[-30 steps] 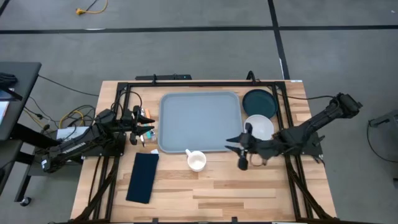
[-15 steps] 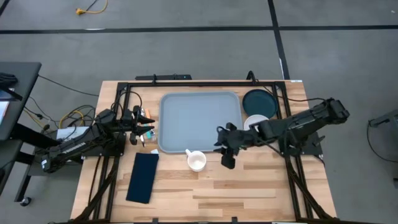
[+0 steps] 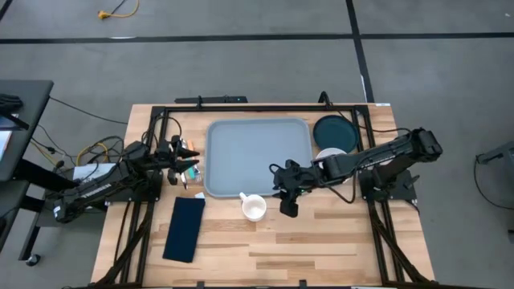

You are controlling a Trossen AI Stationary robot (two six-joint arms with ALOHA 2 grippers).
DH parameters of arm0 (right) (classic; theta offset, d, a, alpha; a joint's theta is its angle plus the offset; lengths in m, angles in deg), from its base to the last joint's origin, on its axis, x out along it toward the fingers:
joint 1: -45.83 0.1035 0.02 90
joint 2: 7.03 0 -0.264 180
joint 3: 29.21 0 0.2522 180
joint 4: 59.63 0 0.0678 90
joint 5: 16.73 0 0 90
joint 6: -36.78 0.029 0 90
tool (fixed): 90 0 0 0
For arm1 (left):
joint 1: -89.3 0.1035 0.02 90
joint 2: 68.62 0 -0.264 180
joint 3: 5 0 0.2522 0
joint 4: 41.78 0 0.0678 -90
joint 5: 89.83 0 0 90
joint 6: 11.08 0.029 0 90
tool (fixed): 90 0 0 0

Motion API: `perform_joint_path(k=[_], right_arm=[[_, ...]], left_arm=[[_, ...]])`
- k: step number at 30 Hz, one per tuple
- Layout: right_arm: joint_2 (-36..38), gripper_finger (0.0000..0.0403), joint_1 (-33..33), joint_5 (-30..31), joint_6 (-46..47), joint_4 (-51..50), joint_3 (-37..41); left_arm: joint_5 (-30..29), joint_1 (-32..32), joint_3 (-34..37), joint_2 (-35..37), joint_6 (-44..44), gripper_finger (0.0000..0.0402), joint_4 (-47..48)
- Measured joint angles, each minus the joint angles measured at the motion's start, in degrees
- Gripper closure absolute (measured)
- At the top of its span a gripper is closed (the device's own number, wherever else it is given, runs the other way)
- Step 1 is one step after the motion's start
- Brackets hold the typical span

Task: Set up tray
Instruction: Put the white cup on the top left corner of the gray tray

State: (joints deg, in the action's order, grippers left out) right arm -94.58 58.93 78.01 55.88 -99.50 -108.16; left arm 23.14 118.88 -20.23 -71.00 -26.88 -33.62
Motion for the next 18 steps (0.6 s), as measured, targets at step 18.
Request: perform_joint_path(k=[18], right_arm=[[-2.35, 0.029, 7.86, 15.32, 2.1, 5.4, -0.08]], left_arm=[[-3.38, -12.88, 1.0, -0.92, -7.95, 0.026, -10.95]])
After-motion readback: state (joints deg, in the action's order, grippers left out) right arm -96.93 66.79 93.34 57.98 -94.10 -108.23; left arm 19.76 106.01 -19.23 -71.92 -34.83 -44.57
